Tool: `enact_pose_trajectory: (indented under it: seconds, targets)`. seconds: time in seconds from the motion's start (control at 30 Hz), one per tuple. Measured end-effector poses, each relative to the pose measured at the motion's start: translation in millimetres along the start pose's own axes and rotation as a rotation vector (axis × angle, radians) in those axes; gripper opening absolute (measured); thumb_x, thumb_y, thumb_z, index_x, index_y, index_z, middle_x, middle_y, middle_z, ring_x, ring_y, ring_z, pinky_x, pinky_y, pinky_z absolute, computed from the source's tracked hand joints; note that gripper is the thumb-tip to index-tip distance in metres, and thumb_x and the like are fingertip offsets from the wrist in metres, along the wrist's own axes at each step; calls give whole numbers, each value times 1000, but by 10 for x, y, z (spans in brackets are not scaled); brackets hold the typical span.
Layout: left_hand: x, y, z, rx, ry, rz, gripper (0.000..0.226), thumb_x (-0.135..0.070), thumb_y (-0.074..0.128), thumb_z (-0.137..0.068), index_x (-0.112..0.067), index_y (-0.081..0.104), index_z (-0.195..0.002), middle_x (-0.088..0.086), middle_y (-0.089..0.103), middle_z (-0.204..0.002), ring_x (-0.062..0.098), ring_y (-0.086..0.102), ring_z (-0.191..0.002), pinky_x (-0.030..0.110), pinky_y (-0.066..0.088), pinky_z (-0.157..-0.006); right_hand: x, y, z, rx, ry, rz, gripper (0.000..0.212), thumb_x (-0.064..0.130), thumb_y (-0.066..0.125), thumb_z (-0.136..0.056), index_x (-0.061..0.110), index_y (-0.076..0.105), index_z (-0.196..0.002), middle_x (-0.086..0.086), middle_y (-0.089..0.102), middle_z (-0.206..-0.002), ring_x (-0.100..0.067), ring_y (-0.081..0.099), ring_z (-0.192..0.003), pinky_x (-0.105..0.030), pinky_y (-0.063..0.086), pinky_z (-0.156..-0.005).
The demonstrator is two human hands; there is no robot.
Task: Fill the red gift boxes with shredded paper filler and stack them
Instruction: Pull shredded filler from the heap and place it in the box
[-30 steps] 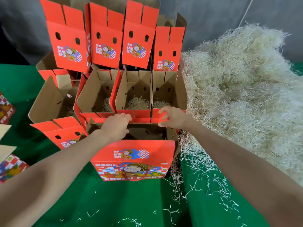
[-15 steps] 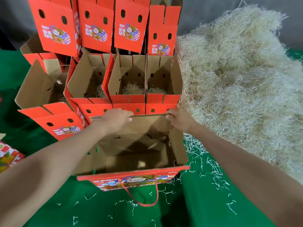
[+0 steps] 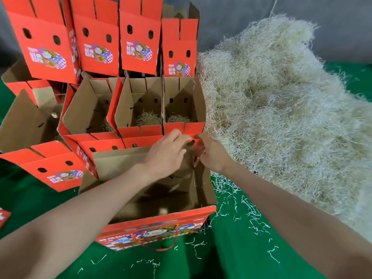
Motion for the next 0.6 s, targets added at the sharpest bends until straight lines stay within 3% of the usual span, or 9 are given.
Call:
enact_pose_trajectory:
  seconds: [0.1,0.17,0.23,0.3,0.4,0.5,0.6]
  targets:
    - [-235,261,-223,336,-321,310,52,-22,57,-91,-22,35,-139,-1,52,-128,16,54,-109,32,47,-92,-196,-128,151,31,0,43,36,17,52,-92,11,47,-126,-13,61,-116,-31,59,-101,-39,48,-87]
    - [-429,388,-415,337,-405,517,49,-22,57,-90,-20,40,-136,-2,53,-128,10,57,-99,20,51,-72,-447,-304,229,16,80,138,43,21,54,-92,14,42,-133,-12,53,-128,-30,56,-109,-39,45,-93]
    - [-656,477,-629,256,-362,604,42,-16,58,-90,-19,47,-130,-2,56,-123,6,57,-91,10,47,-58,-753,-575,258,-80,183,163,49,21,58,-90,16,40,-135,-10,46,-136,-28,53,-114,-39,40,-99]
    - [-865,547,-863,200,-363,690,40,-13,59,-89,-18,50,-127,-1,57,-120,7,57,-95,13,49,-70,-1069,-890,235,-210,268,179,54,18,61,-87,15,39,-136,-10,38,-142,-28,42,-126,-38,33,-106]
    - [-1144,672,-1257,215,-433,808,45,-12,59,-88,-16,47,-131,3,56,-124,14,56,-105,32,50,-90,-1517,-1282,152,-244,397,324,68,19,64,-85,20,27,-143,-9,11,-155,-31,7,-142,-42,9,-115]
    - [-1344,859,-1602,266,-478,820,52,-12,57,-89,-16,38,-138,4,50,-133,18,51,-115,38,44,-101,-1887,-1513,45,-246,480,435,89,13,67,-80,28,9,-147,-10,-16,-155,-34,-17,-140,-49,-3,-115]
    - [-1454,1046,-1848,287,-501,827,56,-11,57,-89,-18,34,-139,2,44,-140,14,45,-118,32,38,-99,-2224,-1760,-95,-291,545,534,111,12,71,-74,37,-10,-145,-10,-39,-145,-38,-35,-130,-59,-16,-104]
Point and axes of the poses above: each hand's wrist, its own z-axis away from the middle knuckle, its own y-axis out of the palm, x = y × z, the point moved 2 cm from there along -z, towards the middle knuckle
